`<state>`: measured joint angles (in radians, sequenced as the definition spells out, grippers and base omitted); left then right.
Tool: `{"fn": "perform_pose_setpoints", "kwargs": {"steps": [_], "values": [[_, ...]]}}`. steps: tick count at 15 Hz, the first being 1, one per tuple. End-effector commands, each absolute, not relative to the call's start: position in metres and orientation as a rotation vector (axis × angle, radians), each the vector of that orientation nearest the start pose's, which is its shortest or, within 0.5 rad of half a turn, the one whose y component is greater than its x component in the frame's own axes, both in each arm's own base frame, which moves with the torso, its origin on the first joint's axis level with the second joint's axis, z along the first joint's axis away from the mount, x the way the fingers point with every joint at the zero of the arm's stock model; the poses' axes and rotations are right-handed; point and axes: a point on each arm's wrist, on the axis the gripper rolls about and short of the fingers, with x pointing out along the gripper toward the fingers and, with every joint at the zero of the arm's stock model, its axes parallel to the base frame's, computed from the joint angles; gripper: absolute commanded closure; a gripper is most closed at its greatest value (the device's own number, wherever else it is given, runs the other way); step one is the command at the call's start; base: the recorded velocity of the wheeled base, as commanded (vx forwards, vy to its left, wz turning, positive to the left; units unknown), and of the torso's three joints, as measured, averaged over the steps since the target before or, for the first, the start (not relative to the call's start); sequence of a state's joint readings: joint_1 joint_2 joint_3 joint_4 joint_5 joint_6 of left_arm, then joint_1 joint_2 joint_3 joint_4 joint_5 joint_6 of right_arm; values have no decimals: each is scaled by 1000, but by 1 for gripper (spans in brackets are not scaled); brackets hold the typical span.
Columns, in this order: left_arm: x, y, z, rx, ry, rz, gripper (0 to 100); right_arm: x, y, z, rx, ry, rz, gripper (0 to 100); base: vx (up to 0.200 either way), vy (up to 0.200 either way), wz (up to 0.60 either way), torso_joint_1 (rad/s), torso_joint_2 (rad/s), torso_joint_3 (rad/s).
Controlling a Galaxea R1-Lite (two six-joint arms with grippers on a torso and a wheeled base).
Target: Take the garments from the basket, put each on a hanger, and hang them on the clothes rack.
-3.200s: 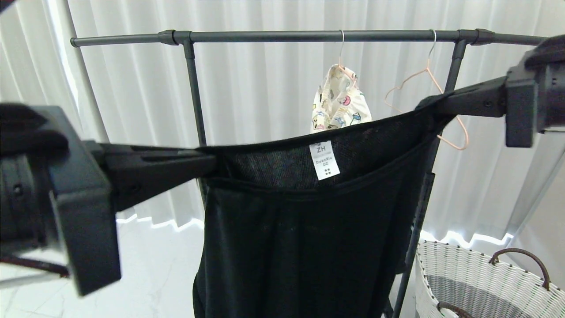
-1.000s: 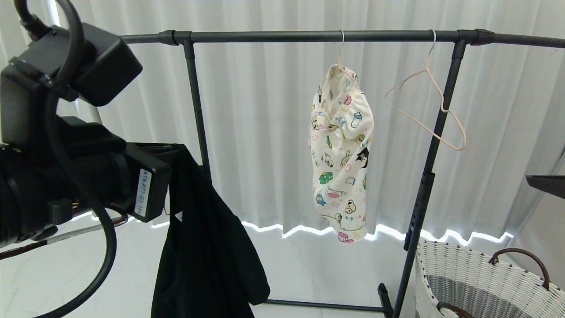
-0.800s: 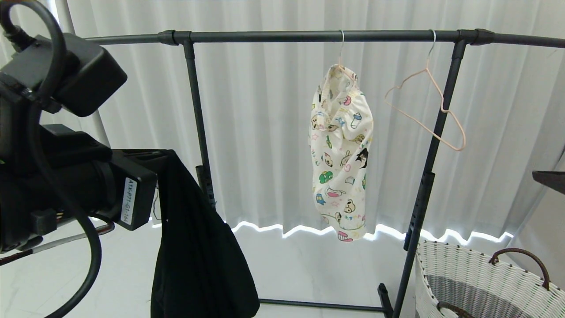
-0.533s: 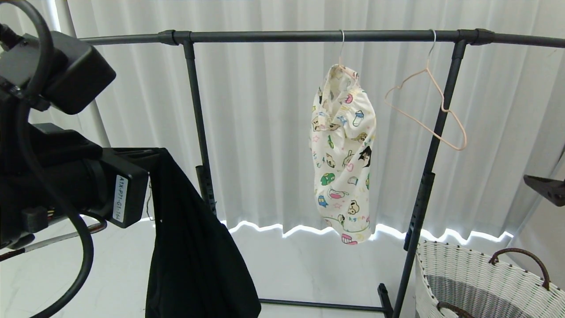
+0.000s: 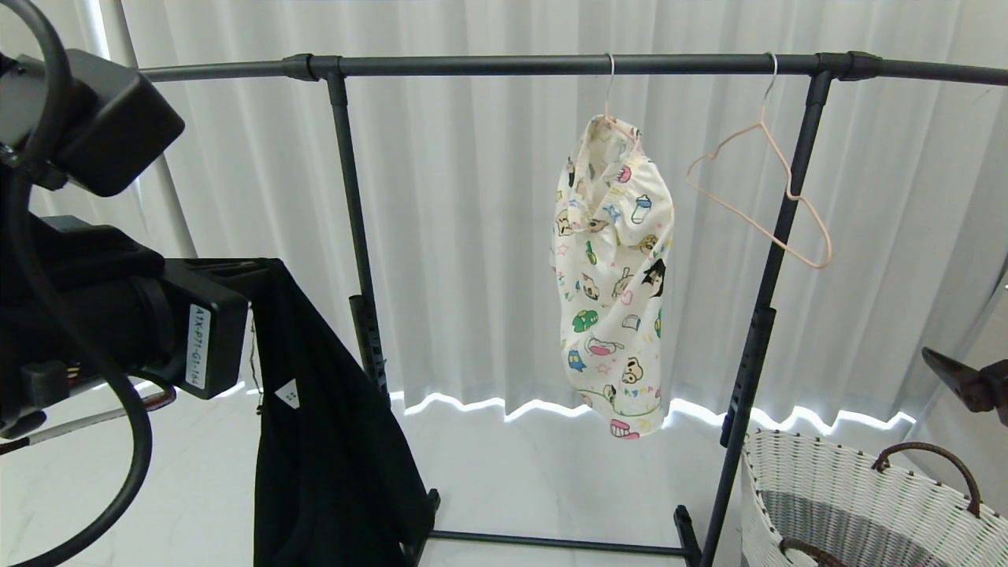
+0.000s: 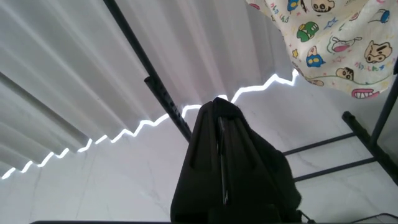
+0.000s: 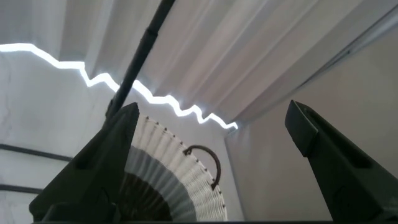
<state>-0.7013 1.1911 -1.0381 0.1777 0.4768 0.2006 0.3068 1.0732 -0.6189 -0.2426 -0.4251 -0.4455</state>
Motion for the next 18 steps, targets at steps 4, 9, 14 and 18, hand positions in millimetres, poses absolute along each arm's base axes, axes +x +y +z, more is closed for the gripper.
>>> {"fn": "perform_pose_setpoints", "kwargs": {"steps": [4,9,14,18], "values": [[134,-99,294,382,251,-248,100,139,34,217,-522,244,-69,0,0,0,0,0,0,0],[130,-92,293,380,251,-227,100,118,27,182,-587,253,-60,0,0,0,0,0,0,0],[123,-78,274,399,297,-187,100,122,33,191,-348,208,-46,0,0,0,0,62,-192,-140],[124,-75,267,407,321,-165,100,139,39,203,-184,198,-63,0,0,0,0,165,-444,-282]]}}
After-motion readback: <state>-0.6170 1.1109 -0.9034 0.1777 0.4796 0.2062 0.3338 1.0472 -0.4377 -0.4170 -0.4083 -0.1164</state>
